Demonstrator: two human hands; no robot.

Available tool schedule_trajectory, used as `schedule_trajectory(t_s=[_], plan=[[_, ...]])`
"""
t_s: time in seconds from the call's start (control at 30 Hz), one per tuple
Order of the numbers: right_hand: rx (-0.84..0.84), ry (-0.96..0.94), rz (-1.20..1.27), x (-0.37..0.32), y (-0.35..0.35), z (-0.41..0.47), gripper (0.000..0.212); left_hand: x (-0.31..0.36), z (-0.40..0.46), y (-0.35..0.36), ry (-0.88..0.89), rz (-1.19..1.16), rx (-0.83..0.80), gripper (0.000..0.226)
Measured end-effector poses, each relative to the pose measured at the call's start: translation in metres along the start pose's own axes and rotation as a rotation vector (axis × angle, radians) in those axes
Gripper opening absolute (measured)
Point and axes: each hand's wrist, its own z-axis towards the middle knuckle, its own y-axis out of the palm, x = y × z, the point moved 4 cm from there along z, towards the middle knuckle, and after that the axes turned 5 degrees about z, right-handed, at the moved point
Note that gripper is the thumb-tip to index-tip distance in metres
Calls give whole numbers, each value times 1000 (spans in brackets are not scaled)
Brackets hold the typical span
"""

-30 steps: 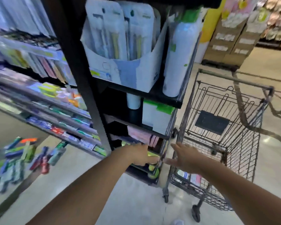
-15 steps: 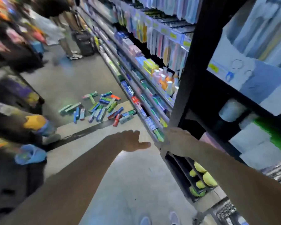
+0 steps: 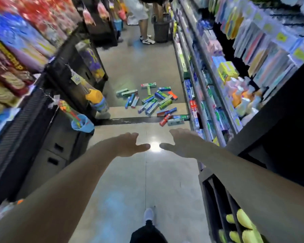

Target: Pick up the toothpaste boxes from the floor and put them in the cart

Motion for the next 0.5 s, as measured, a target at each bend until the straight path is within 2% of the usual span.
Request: schedule_trajectory(t_s=[0.07,0.13,0.3,0.5], plan=[[-14,-24,-22,-6,-4,21,81,-15,13,-3,-39,-25,-16,93],[-1,-38,-34,-10,-12,45,87,-32,31,-10,-60,-54,-23,94],[-8,-10,-50,-13,-39,115,87,-82,92,-50,-54,-81,15,98],[-10,38,-31,-40,-83,197,83,-136,157,-113,16,-94,66,91]])
